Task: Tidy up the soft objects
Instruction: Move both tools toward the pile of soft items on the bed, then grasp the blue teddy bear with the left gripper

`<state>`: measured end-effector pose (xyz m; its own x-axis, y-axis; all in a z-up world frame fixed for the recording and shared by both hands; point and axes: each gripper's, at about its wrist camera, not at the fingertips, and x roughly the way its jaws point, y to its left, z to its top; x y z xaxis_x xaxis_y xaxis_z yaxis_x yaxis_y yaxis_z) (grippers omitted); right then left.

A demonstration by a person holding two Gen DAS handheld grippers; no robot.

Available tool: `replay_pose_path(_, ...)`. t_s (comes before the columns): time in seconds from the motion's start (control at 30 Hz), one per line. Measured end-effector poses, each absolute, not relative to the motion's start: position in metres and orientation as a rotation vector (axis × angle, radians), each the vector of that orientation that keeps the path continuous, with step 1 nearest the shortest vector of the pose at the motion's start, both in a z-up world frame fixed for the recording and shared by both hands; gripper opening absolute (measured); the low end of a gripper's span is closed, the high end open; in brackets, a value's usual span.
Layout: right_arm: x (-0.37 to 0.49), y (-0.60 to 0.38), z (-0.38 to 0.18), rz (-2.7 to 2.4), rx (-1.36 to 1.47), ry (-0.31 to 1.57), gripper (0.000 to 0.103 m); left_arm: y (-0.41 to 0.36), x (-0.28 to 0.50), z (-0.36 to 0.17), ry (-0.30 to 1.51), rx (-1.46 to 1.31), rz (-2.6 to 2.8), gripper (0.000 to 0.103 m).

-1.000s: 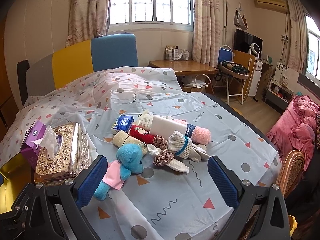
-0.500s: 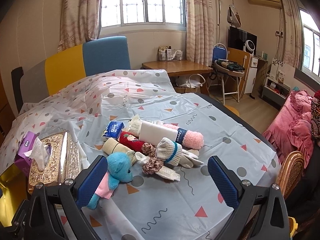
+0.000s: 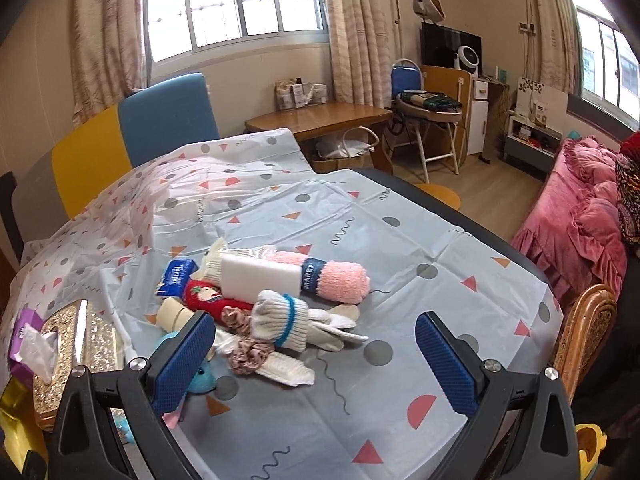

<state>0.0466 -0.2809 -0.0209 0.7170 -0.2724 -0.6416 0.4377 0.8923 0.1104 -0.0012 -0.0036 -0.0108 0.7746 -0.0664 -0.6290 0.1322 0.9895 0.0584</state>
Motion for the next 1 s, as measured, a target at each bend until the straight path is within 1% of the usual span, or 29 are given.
replay_pose_path(0.2, 0.056, -0.314, -0.039, -0.421, 0.354, 0.689, 0.102, -0.004, 0.004, -0.013, 0.736, 0.026, -0.254, 0.103)
replay_pose_path(0.4, 0.052, -0.347, -0.061, -0.410, 0.588, 0.743, 0.102, -0.017, 0.012, -0.005, 0.728, 0.062, -0.329, 0.103)
replay_pose_path(0.6, 0.046, -0.358, -0.070, -0.393, 0.698, 0.758, 0.102, -0.035, 0.030, 0.002, 0.751, 0.095, -0.415, 0.101)
replay_pose_path(0.73, 0.048, -0.357, -0.071, -0.375, 0.712, 0.763, 0.102, -0.068, 0.047, -0.002, 0.781, 0.204, -0.481, 0.093)
replay_pose_path(0.83, 0.050, -0.355, -0.071, -0.358, 0.710, 0.763, 0.102, -0.098, 0.065, -0.013, 0.830, 0.291, -0.514, 0.082)
replay_pose_path(1.0, 0.051, -0.354, -0.071, -0.334, 0.720, 0.765, 0.102, -0.141, 0.094, -0.046, 0.894, 0.435, -0.495, 0.080)
